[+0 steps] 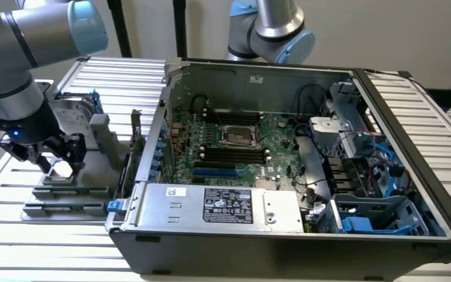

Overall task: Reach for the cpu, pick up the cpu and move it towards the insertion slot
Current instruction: 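Pick up the cpu and move it towards the insertion slot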

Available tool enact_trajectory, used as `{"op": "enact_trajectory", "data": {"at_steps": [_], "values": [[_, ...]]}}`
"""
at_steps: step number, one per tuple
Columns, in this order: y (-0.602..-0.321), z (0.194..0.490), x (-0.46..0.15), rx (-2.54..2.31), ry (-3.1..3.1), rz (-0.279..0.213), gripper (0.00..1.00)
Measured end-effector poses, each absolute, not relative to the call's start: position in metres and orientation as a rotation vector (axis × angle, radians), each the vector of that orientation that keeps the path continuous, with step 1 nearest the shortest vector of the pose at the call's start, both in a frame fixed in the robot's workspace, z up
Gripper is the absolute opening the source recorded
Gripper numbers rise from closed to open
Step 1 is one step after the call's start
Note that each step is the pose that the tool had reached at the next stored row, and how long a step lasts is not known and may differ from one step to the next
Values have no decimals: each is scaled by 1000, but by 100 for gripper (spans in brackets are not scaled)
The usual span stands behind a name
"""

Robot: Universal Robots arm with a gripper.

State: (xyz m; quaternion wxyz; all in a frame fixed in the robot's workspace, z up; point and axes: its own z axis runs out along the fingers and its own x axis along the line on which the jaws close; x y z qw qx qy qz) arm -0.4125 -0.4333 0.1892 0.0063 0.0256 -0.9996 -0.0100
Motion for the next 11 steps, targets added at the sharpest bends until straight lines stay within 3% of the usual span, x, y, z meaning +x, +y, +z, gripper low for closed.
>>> {"op": "enact_trajectory", "data": {"at_steps": [11], "values": [[-433,186,-412,89,-3124,-29,65]]}}
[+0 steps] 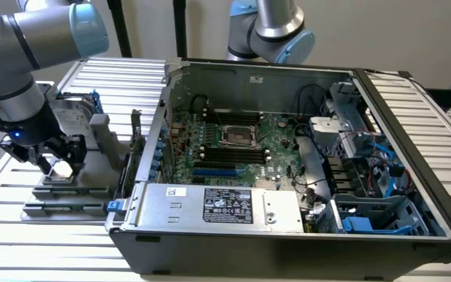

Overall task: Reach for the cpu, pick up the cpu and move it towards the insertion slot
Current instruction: 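Pick up the cpu and move it towards the insertion slot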

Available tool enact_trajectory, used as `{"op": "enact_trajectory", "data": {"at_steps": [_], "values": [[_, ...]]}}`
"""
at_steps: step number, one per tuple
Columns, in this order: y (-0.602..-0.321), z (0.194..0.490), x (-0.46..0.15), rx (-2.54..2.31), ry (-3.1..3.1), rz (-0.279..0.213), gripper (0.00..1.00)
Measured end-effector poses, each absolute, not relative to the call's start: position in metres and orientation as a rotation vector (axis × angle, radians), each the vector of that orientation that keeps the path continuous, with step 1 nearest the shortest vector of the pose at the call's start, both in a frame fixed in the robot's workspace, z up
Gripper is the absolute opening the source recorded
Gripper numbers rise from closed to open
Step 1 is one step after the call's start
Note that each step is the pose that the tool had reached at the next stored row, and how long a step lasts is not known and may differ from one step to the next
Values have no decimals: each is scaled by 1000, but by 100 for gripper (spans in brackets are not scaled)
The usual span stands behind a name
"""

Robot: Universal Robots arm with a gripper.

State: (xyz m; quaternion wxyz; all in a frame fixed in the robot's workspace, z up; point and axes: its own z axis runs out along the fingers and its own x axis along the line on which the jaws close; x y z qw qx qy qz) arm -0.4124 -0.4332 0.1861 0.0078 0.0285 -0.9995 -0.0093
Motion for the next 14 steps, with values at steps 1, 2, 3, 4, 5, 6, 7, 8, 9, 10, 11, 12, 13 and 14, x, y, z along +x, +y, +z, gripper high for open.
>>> {"op": "enact_trajectory", "data": {"at_steps": [1,2,3,4,5,6,7,8,9,10,11,12,13,14], "values": [[-433,186,-412,89,-3124,-29,65],[-433,186,-412,89,-3124,-29,65],[-433,186,-413,89,-3124,-29,65],[-433,186,-413,89,-3124,-29,65],[-433,186,-413,89,-3124,-29,65],[-433,186,-412,89,-3125,-29,65],[-433,186,-413,89,-3124,-29,65],[-433,186,-413,89,-3124,-29,63],[-433,186,-413,89,-3124,-29,63],[-433,186,-413,89,-3124,-29,56],[-433,186,-413,89,-3124,-29,56],[-433,186,-413,89,-3124,-29,56],[-433,186,-413,89,-3124,-29,56],[-433,186,-413,89,-3124,-29,55]]}}
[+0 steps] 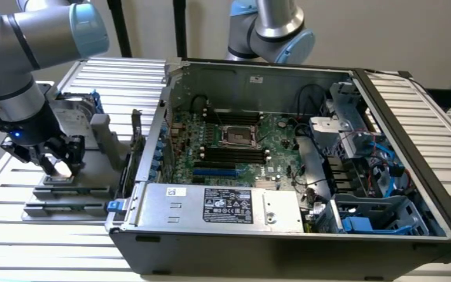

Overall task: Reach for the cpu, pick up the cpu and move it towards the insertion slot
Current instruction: 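Pick up the cpu and move it towards the insertion slot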

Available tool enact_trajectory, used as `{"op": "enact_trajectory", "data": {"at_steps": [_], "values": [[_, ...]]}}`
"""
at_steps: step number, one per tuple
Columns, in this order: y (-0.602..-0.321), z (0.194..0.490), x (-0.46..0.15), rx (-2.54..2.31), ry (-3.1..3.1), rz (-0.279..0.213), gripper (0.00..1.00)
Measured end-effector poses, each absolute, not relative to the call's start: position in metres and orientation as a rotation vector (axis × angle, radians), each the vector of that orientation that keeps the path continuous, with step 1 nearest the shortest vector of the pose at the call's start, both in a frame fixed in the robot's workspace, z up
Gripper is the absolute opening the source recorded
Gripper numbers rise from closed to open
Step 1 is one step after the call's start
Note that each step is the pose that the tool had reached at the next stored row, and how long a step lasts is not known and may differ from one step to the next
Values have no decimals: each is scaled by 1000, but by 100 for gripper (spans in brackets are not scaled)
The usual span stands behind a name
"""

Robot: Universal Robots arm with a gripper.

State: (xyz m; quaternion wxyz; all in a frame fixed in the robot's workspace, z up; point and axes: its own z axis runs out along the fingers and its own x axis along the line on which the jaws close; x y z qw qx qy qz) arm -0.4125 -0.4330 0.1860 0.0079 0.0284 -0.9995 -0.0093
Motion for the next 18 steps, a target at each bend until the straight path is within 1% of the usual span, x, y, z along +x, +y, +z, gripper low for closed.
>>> {"op": "enact_trajectory", "data": {"at_steps": [4,8,18], "values": [[-433,188,-412,89,-3125,-29,55],[-433,197,-413,89,-3124,-31,54],[-433,239,-412,89,-3124,-31,54]]}}
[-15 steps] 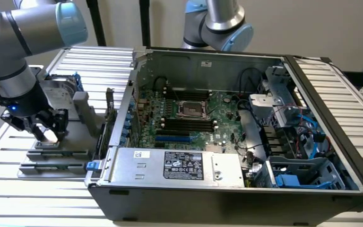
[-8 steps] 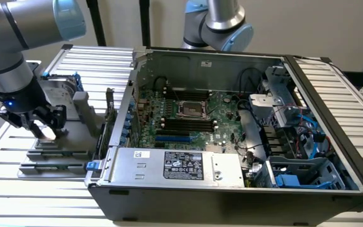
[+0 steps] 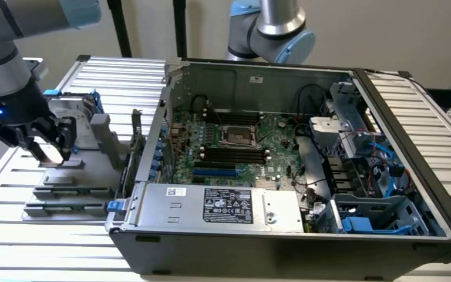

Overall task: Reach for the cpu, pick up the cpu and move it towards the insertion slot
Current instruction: 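Pick up the cpu and move it towards the insertion slot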

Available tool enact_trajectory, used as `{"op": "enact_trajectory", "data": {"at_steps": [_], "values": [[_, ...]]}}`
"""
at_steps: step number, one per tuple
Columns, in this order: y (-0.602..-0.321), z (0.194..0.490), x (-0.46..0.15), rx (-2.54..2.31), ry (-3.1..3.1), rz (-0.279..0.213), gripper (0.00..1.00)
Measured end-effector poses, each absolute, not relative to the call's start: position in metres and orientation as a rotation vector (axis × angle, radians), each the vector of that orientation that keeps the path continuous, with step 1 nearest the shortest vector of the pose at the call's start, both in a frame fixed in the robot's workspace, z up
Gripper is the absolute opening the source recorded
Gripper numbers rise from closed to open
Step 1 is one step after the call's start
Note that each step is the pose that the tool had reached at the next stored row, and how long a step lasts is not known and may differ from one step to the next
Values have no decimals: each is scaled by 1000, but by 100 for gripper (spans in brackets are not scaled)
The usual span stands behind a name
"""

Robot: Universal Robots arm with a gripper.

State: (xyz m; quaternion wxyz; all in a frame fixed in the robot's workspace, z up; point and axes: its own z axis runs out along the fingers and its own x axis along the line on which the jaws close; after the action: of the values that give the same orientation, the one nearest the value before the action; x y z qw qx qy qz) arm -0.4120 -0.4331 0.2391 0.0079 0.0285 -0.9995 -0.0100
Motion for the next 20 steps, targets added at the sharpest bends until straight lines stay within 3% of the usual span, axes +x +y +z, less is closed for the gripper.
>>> {"op": "enact_trajectory", "data": {"at_steps": [20], "values": [[-434,330,-365,89,-3120,-34,54]]}}
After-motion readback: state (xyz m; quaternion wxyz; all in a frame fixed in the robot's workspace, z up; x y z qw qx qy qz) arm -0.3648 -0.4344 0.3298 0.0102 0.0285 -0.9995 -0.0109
